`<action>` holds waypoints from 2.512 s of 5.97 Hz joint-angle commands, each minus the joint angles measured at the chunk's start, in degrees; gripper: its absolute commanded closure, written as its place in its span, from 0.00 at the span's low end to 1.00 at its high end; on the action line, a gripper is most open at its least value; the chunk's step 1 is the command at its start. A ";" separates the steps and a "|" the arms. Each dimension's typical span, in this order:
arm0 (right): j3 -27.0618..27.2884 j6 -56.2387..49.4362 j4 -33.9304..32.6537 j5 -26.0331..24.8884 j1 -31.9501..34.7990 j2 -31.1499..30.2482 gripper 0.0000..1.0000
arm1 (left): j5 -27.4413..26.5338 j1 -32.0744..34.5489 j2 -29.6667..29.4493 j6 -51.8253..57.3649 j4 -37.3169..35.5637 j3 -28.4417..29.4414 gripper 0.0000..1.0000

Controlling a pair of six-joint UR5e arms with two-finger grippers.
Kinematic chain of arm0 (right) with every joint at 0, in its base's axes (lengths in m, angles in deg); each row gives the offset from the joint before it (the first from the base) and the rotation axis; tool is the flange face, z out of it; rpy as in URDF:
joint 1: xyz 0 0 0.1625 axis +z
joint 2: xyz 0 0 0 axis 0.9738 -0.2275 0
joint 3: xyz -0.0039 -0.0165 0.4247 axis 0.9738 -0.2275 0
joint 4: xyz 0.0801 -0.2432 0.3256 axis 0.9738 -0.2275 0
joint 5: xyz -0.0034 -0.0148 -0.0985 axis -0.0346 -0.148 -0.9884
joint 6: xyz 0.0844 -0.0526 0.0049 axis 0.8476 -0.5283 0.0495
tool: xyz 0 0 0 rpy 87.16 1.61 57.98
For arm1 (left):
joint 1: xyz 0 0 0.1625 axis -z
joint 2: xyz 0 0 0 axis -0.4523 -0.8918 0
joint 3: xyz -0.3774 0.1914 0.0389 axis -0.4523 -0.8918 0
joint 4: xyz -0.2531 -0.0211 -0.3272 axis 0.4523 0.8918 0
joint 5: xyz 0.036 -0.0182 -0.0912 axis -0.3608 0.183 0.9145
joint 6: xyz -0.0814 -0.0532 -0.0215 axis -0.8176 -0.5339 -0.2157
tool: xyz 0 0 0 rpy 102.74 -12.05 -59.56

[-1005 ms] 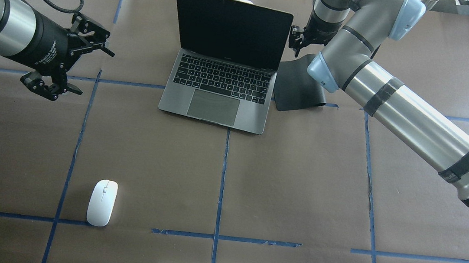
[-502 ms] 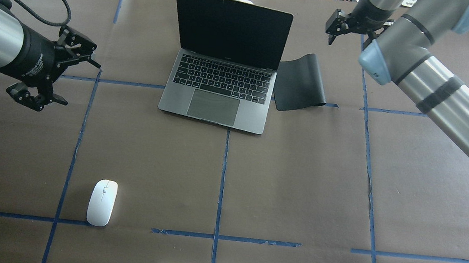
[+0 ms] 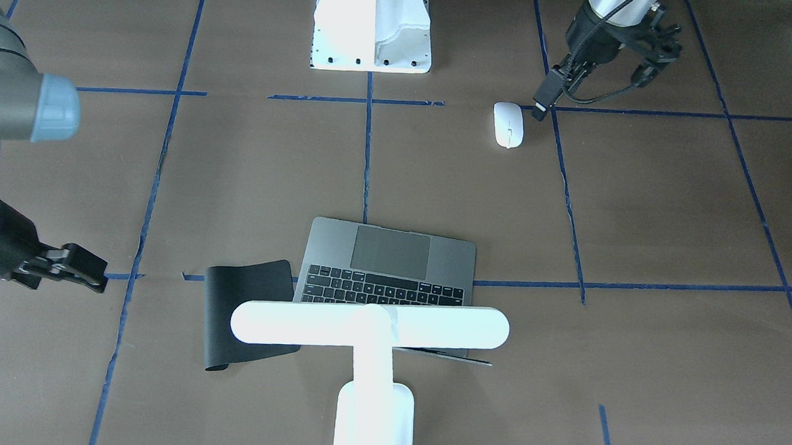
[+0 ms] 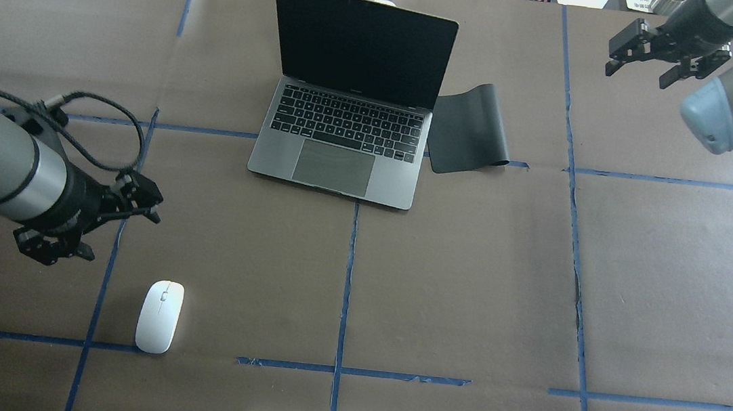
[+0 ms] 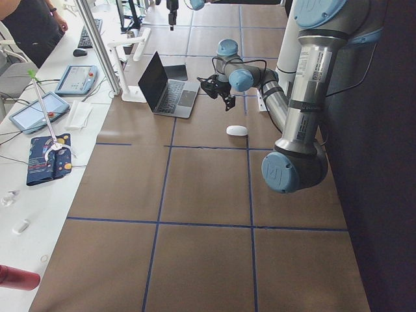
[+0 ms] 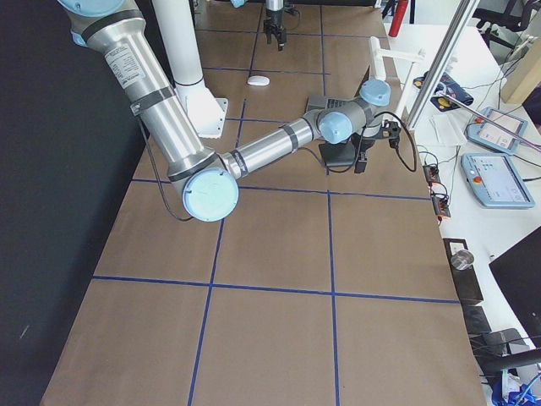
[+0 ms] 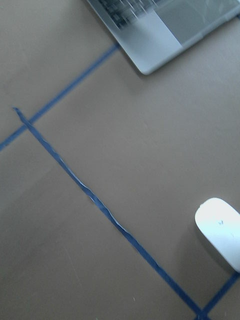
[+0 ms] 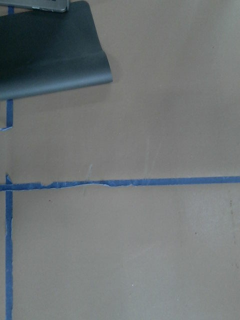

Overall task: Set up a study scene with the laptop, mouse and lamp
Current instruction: 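Release the mouse pad with the right gripper while the left arm reaches toward the mouse, then lower the left gripper onto the white mouse and grasp it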

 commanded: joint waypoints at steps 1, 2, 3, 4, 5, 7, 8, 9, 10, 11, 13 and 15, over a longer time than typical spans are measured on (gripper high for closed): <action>6.46 -2.71 0.29 1.88 1.67 -6.85 0.00 | -2.33 -7.65 3.16 13.56 0.74 1.78 0.00; 8.66 -2.71 0.56 1.88 1.67 -9.49 0.00 | -2.59 -10.03 2.39 13.96 1.70 4.58 0.00; 11.03 -2.71 0.65 1.71 1.67 -11.86 0.00 | -2.59 -10.49 2.29 18.06 5.54 7.22 0.00; 11.49 -2.71 0.65 1.70 1.67 -12.06 0.00 | -2.50 -10.58 1.59 20.79 8.28 9.07 0.00; 11.49 -2.71 0.65 1.62 1.58 -12.06 0.00 | -2.50 -10.49 1.41 23.43 8.48 9.79 0.00; 11.49 -2.71 0.65 1.44 1.58 -11.98 0.00 | -2.50 -10.49 1.41 27.32 11.09 13.11 0.00; 11.49 -2.71 0.65 1.53 1.58 -11.89 0.00 | -2.42 -10.49 1.59 26.98 17.47 16.18 0.00; 11.49 -2.71 0.65 1.62 1.58 -11.89 0.00 | -2.33 -10.58 1.41 26.89 18.49 16.99 0.00; 11.58 -2.71 0.65 1.62 1.58 -11.89 0.00 | -2.41 -10.84 1.41 27.06 18.50 17.70 0.00; 11.50 -2.71 0.65 1.62 1.58 -11.89 0.00 | -2.42 -10.93 1.33 27.15 18.50 18.23 0.00; 11.49 -2.71 0.56 1.70 1.49 -11.89 0.00 | -2.24 -11.02 0.36 27.15 18.50 18.93 0.04; 11.32 -2.71 0.30 1.79 1.40 -11.63 0.00 | -1.89 -10.93 -0.35 26.80 17.97 18.67 0.88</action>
